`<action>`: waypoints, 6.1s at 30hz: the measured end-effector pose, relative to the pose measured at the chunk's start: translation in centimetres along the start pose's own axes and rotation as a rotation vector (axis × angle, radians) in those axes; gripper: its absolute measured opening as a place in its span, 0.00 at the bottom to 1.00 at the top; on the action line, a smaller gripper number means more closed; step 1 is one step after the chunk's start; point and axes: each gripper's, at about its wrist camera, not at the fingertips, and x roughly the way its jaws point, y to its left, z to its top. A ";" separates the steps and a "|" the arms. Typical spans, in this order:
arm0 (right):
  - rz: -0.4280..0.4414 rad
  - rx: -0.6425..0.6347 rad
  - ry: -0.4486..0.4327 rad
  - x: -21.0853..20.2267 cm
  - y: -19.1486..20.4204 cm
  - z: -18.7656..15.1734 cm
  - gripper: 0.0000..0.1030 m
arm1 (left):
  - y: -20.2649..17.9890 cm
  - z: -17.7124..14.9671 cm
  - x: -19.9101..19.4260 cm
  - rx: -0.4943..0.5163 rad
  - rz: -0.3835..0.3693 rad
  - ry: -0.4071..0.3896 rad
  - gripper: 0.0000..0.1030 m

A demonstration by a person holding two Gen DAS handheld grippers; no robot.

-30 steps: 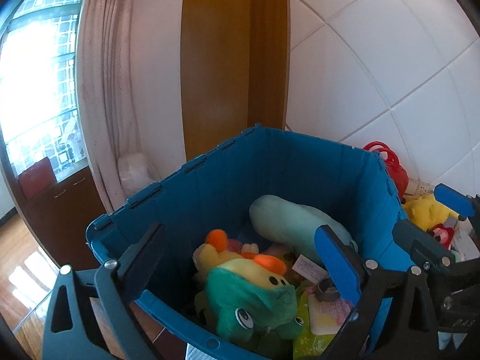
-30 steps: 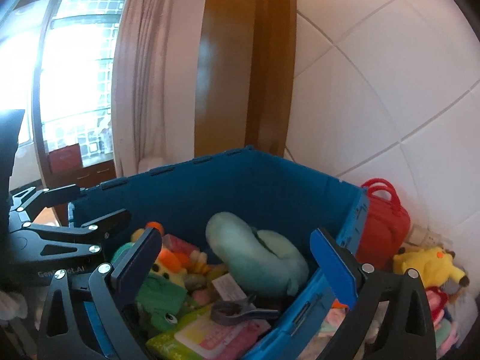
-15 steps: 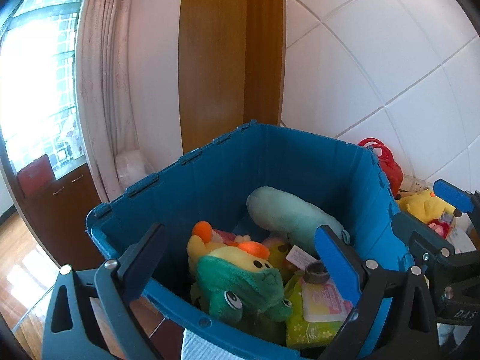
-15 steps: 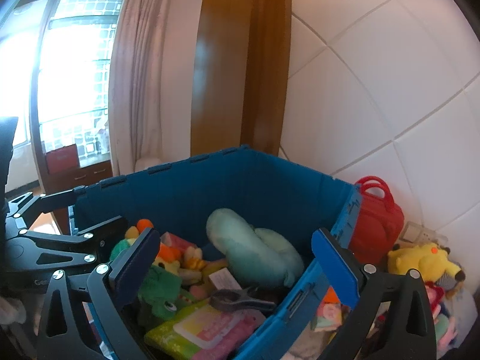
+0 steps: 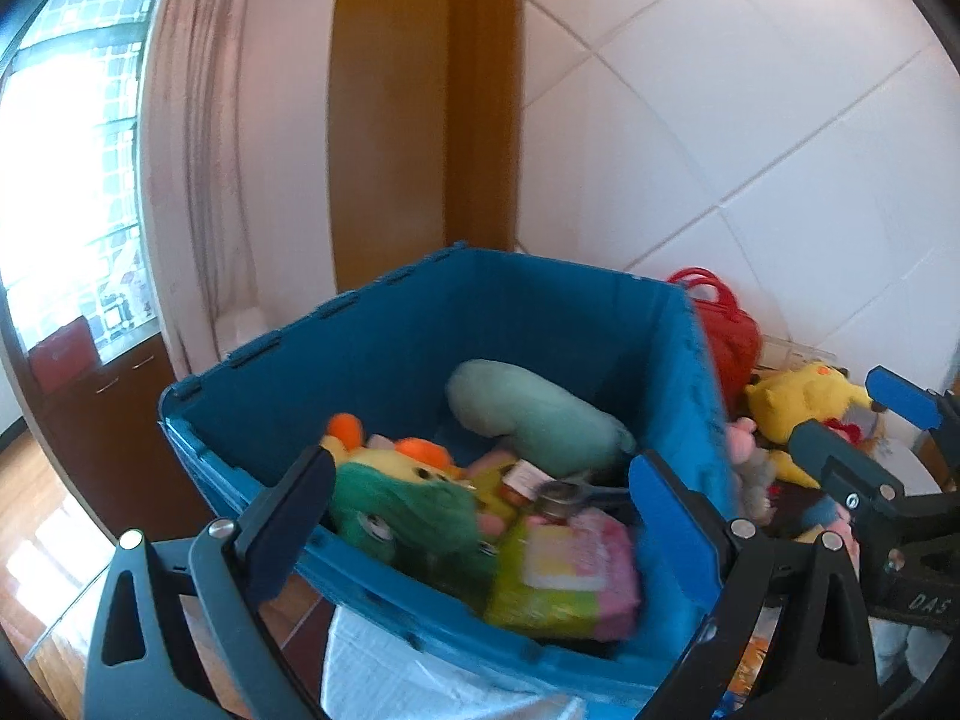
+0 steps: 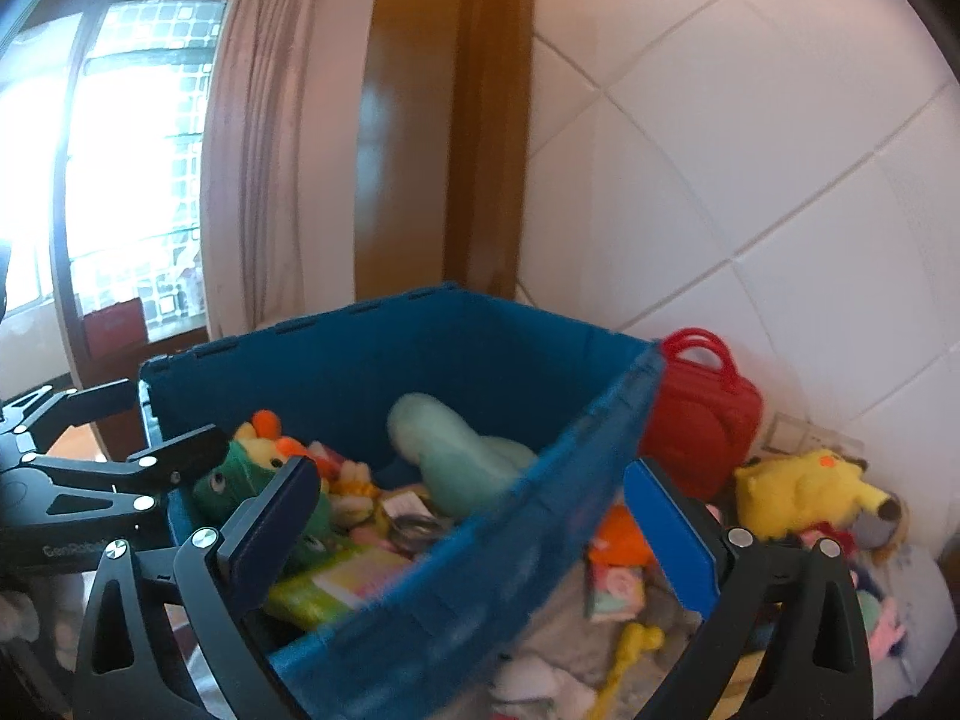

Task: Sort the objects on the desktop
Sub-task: 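Withdraw both tools from the crate toward the items on the bed, then grasp the white plush keychain with the left tool while the right tool grasps the green one-eyed plush, then carry the white keychain and green plush with both tools over the crate, then open both tools to drop the two plush toys into the crate, then withdraw both open tools from the crate toward the toy pile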

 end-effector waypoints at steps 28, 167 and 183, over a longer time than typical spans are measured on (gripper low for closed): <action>-0.096 0.146 0.184 -17.0 -22.4 -18.8 1.00 | -24.2 -16.2 -6.4 0.057 -0.051 0.211 0.97; 0.099 -0.007 -0.100 4.0 4.4 4.3 1.00 | 4.4 1.9 3.3 -0.015 0.052 -0.045 0.91; 0.024 0.014 -0.076 0.3 2.2 1.9 1.00 | 1.6 -0.3 1.1 0.004 -0.011 -0.038 0.91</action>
